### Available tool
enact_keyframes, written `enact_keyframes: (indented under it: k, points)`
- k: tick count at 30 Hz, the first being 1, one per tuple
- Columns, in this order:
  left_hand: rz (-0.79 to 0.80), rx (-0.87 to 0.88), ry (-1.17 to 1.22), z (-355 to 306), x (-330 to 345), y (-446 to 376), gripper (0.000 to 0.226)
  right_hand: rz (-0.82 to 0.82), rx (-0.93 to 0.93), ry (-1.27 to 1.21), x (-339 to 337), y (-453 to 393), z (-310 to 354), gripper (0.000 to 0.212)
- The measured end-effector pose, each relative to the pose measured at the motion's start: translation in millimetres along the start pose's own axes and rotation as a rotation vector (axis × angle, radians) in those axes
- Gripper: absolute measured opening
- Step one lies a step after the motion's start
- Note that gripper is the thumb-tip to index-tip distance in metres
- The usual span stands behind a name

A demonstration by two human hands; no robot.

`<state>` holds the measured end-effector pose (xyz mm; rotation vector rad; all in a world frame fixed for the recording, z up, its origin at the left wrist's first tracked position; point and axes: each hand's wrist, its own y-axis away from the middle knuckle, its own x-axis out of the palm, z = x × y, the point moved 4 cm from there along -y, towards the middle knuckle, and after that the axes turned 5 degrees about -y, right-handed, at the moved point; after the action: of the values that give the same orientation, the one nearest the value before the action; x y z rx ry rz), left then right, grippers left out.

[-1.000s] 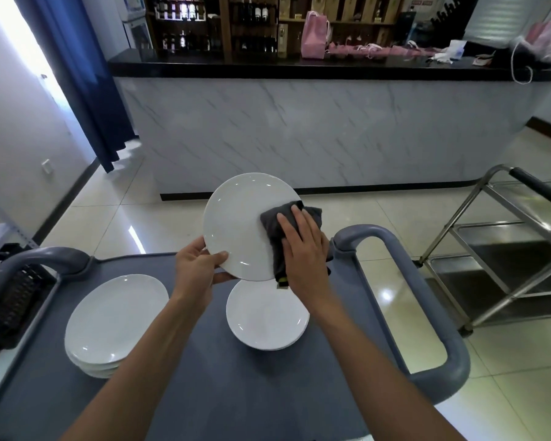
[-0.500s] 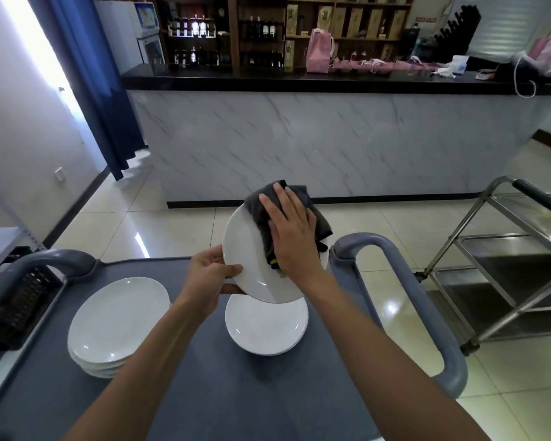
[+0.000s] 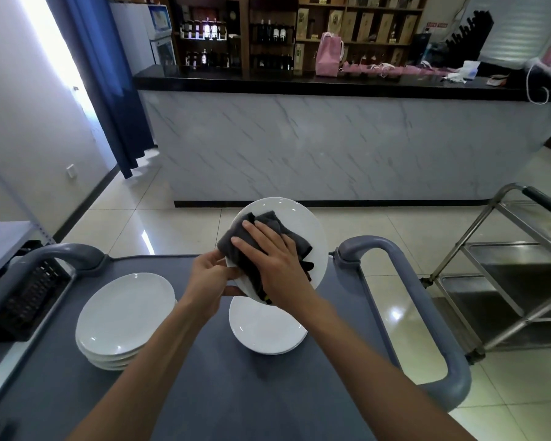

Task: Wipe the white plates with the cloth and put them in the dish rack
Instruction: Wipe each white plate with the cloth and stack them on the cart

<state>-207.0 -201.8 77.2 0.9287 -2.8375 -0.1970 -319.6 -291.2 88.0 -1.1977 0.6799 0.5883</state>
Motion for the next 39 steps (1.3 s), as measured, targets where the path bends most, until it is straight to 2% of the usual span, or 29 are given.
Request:
enact_keyframes:
  k: [8, 19, 23, 27, 31, 36, 39]
  points:
    - [0.034, 0.000, -0.038, -0.3, 1.1, 5.8, 0.041, -0.055, 0.050, 0.051, -5.6, -22.2, -7.9, 0.053]
    - [-0.158, 0.027, 0.138, 2.2, -7.9, 14.0, 0.045, -0.141, 0.387, 0.041, -30.0, -37.5, -52.7, 0.051]
    - [-0.205, 0.091, 0.197, -2.3, -10.9, 16.2, 0.044, -0.200, 0.499, -0.051, -33.4, -23.5, -60.8, 0.050]
    - [-0.238, 0.130, 0.242, -6.2, -11.6, 15.8, 0.045, -0.338, 0.651, -0.342, -25.0, -1.0, -50.9, 0.049]
    - [-0.267, 0.138, 0.262, -7.6, -7.9, 16.3, 0.045, -0.449, 0.789, -0.521, -12.8, 12.7, -28.9, 0.051]
    - [-0.287, 0.132, 0.292, -12.4, -1.0, 18.9, 0.037, -0.564, 0.879, -0.633, 1.7, 19.8, 6.3, 0.053]
    - [-0.298, 0.128, 0.259, -15.8, -2.2, 20.7, 0.033, -0.559, 0.894, -0.631, 9.7, 23.7, 19.3, 0.056]
